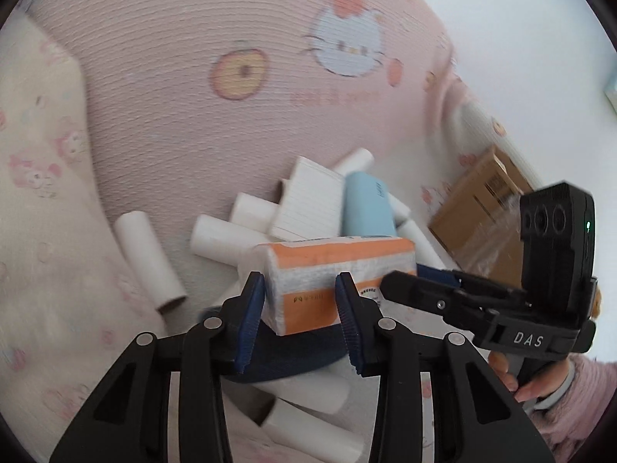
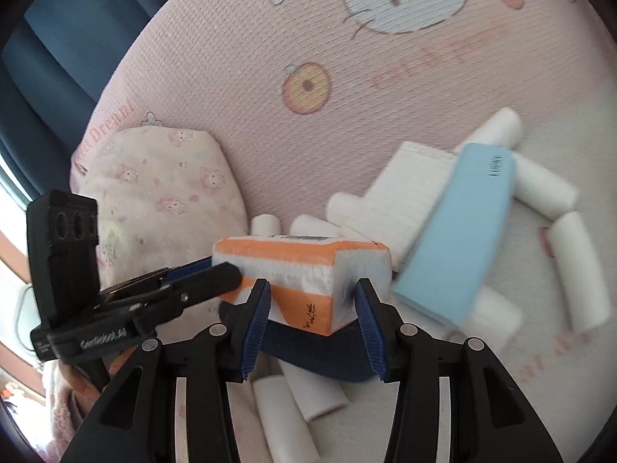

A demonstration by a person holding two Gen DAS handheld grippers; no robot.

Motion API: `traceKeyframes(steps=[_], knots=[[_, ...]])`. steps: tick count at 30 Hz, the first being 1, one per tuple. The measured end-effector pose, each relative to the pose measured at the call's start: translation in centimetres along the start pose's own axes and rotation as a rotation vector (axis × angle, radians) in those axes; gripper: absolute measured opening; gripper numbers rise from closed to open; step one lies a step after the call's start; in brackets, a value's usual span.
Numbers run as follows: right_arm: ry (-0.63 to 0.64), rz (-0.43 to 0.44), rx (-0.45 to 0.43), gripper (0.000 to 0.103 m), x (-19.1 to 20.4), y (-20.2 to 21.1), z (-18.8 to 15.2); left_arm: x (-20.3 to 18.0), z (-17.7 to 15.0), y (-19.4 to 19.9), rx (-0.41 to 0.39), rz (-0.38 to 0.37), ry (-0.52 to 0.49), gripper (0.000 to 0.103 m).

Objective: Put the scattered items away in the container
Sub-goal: 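Lift the tissue pack with the right gripper off the tubes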

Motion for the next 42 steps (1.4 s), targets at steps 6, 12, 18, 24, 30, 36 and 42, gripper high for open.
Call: traceKeyframes(steps=[6, 12, 18, 24, 30, 36, 42], knots=[[-0.003, -0.044, -0.002, 0.043, -1.1, 2.2, -1.7, -3.0, -0.6, -0.1, -0.002, 0.009, -0.040, 0.042], [-0.102, 0.033, -0.038, 0.043, -2.1, 5.4, -1.9, -6.8, 1.0, 2.1, -0.056, 0.002, -0.086, 0.042], [-0.081, 0.064, -0.056, 0.043, -1.4, 9.4, -0.4, -11.3, 2.6, 4.8, -0.112, 0.025, -0.151, 0.042], [0.005, 0.008, -0.065, 0.044, -2.0, 13.4, 0.1, -15.3, 1.3, 4.5, -0.109, 0.086, -0.215, 0.042], [0.019, -0.032, -0.048, 0.044, -4.4, 16.2, -0.5, -18.6, 0.1, 3.3, -0.097, 0.088, -0.212, 0.044], [-0.015, -0.030, 0.018, 0.044, -7.5, 17.6, -2.6, -20.5, -2.3, 1.1, -0.032, 0.028, -0.142, 0.044], [-0.178, 0.018, 0.090, 0.045, -11.5, 16.9, -6.3, -21.3, -5.3, -1.5, 0.039, -0.017, -0.016, 0.044]])
Point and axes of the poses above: each gripper's, at about its wrist camera, not at the fingertips, and y roughly against the way its jaws point, x to its left, z to its top, the point moved 10 cm from there along -y, roughly the way its jaws point, and after that the axes turned 3 degrees about -x, right-handed, at the moved point
